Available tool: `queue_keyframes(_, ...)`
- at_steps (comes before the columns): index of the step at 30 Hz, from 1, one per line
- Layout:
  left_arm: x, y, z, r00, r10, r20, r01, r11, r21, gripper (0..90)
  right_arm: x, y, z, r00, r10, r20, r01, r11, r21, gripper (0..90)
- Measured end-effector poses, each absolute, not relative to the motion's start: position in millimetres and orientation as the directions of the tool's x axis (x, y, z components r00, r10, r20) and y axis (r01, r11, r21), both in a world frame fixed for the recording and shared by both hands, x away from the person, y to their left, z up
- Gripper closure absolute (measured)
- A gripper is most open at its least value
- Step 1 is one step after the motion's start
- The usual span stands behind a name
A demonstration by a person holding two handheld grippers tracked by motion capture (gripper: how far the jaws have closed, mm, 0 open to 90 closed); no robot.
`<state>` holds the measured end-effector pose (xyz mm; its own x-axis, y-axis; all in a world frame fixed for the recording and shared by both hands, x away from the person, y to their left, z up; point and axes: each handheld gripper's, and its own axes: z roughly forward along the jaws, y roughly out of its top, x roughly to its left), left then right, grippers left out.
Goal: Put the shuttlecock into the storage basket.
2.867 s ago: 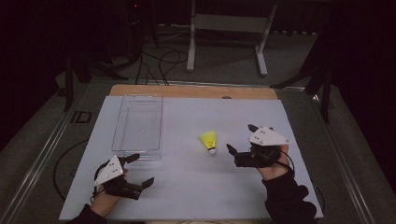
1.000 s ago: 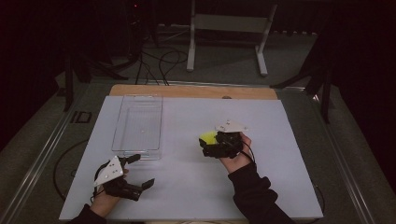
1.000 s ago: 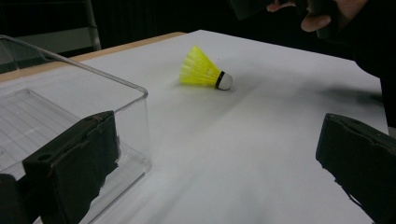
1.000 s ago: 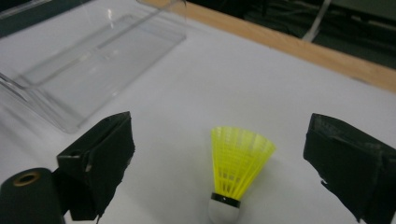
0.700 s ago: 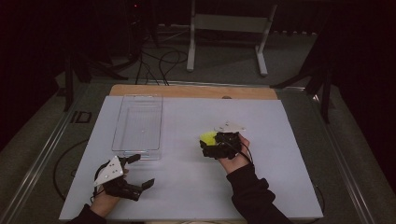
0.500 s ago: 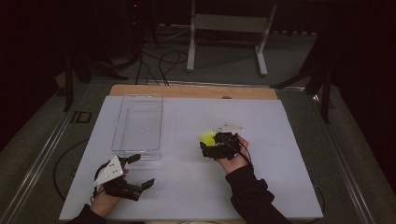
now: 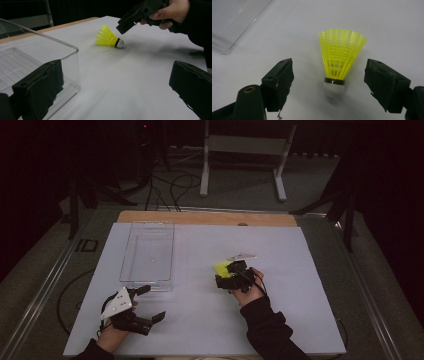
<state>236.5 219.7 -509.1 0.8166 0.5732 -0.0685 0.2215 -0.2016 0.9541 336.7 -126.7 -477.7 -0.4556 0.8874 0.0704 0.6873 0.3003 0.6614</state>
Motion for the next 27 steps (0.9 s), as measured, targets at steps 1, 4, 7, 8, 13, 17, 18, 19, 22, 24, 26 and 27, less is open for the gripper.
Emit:
queue_keyframes(1, 237, 220, -509, 0.817, 0.573, -0.069, 0.222, -0.202, 0.954, 0.0, 337, -127, -478, -0.452, 0.889, 0.07, 0.691, 0.299, 0.658, 24.6)
queue_keyframes(4, 237, 220, -509, 0.816, 0.573, -0.068, 0.222, -0.202, 0.954, 0.0, 338, -126, -481, -0.446, 0.892, 0.075, 0.708, 0.301, 0.639, 26.8)
queue_keyframes(7, 236, 220, -509, 0.817, 0.573, -0.068, 0.222, -0.203, 0.954, 0.0, 340, -125, -482, -0.438, 0.895, 0.079, 0.725, 0.3, 0.62, 28.5)
queue_keyframes(8, 236, 220, -509, 0.817, 0.573, -0.068, 0.222, -0.202, 0.954, 0.0, 340, -125, -483, -0.437, 0.896, 0.083, 0.732, 0.3, 0.612, 28.8)
queue_keyframes(13, 236, 220, -509, 0.817, 0.572, -0.067, 0.22, -0.203, 0.954, 0.0, 343, -125, -487, -0.419, 0.903, 0.095, 0.764, 0.294, 0.575, 32.8)
queue_keyframes(17, 237, 220, -509, 0.817, 0.572, -0.069, 0.221, -0.201, 0.954, 0.0, 345, -124, -489, -0.413, 0.906, 0.098, 0.784, 0.298, 0.544, 37.7)
queue_keyframes(18, 236, 220, -509, 0.818, 0.572, -0.069, 0.22, -0.201, 0.955, 0.0, 345, -124, -490, -0.413, 0.905, 0.099, 0.786, 0.299, 0.542, 39.6)
queue_keyframes(19, 236, 220, -509, 0.817, 0.572, -0.068, 0.221, -0.202, 0.954, 0.0, 345, -124, -490, -0.412, 0.906, 0.098, 0.787, 0.299, 0.539, 39.6)
queue_keyframes(22, 236, 220, -509, 0.817, 0.572, -0.069, 0.222, -0.202, 0.954, 0.0, 346, -124, -492, -0.411, 0.907, 0.095, 0.8, 0.309, 0.514, 39.5)
queue_keyframes(24, 236, 220, -509, 0.817, 0.572, -0.068, 0.221, -0.202, 0.954, 0.0, 347, -123, -494, -0.416, 0.904, 0.094, 0.806, 0.319, 0.498, 39.5)
queue_keyframes(26, 236, 220, -509, 0.818, 0.572, -0.068, 0.221, -0.203, 0.954, 0.0, 348, -123, -496, -0.422, 0.902, 0.092, 0.808, 0.327, 0.49, 39.7)
queue_keyframes(27, 236, 220, -509, 0.818, 0.572, -0.066, 0.22, -0.204, 0.954, 0.0, 349, -123, -497, -0.413, 0.906, 0.093, 0.811, 0.32, 0.49, 41.5)
